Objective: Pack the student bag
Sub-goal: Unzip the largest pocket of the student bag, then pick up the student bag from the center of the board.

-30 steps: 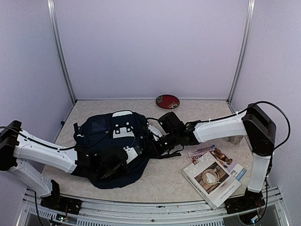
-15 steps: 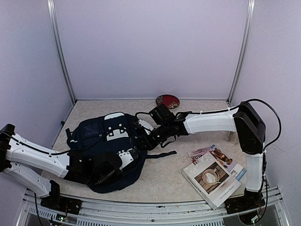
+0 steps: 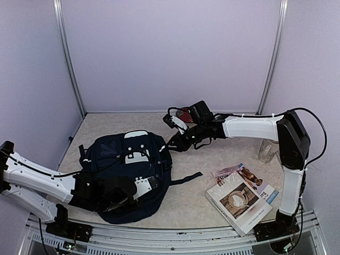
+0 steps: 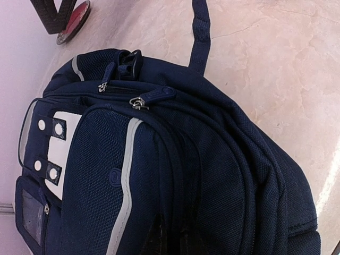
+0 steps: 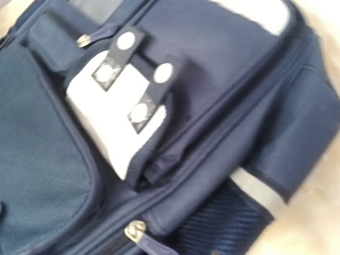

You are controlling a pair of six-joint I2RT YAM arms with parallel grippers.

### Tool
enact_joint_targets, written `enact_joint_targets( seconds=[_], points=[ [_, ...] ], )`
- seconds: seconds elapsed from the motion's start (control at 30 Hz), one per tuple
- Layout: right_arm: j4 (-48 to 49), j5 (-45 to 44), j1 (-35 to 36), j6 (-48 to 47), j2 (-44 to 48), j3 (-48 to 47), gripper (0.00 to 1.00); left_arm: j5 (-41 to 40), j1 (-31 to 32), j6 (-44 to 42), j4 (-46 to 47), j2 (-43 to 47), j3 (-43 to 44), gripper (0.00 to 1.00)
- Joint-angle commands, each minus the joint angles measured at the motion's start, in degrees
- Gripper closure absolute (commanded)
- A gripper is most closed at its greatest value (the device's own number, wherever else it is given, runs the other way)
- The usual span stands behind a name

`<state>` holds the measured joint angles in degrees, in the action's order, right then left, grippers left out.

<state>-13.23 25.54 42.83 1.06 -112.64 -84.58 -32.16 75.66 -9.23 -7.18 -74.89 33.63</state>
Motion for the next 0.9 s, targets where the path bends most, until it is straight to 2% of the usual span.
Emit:
enact_joint_targets(
  seconds=[0.0,0.1,0.27,0.53,0.6,0.87],
  points=[
    [-4.8,3.7,0.9,-3.8,-4.1,-2.4,0.63,3.2,0.9,1.0,1.5,0.9,0.4,1.0],
    [-6.6,3.8,1.5,-5.5,-7.2,-5.9,0.59,3.2,0.8,0.7,1.9,0.9,0.4,1.0],
    [-11.8,3.8,2.1,-8.3,-13.1,-12.3,0.59,3.2,0.9,1.0,1.7,1.4,0.7,1.0],
    [-16.4,6.1,2.8,-11.3,-16.4,-13.9,0.57,2.9,0.8,1.1,2.2,1.9,0.3,1.0],
    [-17.1,6.6,3.1,-11.8,-16.6,-14.0,0.6,2.6,0.8,1.1,2.3,1.7,0.3,1.0],
    [-17.2,9.5,3.6,-12.2,-15.2,-13.2,0.95,1.6,0.9,1.8,1.9,0.9,0.4,1.0]
  ],
)
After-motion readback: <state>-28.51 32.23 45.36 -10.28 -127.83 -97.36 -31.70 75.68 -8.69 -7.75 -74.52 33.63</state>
